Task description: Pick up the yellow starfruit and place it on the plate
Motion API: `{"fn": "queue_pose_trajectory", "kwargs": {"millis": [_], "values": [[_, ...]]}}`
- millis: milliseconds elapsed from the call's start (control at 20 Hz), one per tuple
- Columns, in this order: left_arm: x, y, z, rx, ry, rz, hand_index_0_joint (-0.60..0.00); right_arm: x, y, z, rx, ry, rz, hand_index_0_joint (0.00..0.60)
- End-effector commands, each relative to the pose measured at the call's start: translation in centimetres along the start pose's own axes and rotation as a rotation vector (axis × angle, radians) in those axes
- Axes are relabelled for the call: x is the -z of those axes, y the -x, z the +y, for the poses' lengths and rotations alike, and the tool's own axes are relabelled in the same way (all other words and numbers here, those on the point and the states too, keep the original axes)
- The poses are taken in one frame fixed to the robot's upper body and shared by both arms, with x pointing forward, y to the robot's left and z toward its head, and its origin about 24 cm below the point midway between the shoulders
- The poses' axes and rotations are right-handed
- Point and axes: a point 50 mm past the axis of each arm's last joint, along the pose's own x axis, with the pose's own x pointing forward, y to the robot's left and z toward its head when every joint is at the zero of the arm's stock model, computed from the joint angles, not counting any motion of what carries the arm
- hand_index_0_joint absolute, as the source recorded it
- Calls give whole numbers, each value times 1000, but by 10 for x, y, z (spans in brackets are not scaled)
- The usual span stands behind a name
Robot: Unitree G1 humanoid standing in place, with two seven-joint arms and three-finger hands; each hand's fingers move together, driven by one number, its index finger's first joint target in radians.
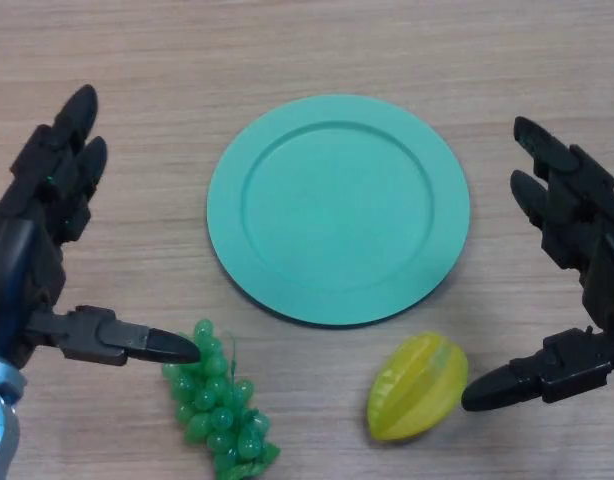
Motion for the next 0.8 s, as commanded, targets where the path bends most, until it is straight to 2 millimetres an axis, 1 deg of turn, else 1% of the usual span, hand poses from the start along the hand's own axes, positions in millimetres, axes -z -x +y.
{"fn": "queue_pose_trajectory", "kwargs": {"millis": [50,200,300,400,500,550,650,800], "values": [[-31,5,11,-10,-64,-148,0,-27,6,-3,14,7,-181,0],[-32,8,13,-19,-69,-156,0,-27,7,-1,7,-15,-172,0],[-31,10,14,-12,-73,-126,0,-28,8,0,-7,-53,-168,0],[-31,12,14,6,-70,-103,0,-30,9,2,-28,-33,-176,0],[-30,14,18,14,-52,-92,0,-29,10,7,-61,21,-187,0],[-30,13,19,26,-9,-76,0,-24,9,14,-81,54,-183,0],[-29,12,18,43,11,-65,0,-18,7,24,-108,99,-192,0],[-23,15,22,78,-14,-62,0,-11,8,35,-148,134,-158,0]]}}
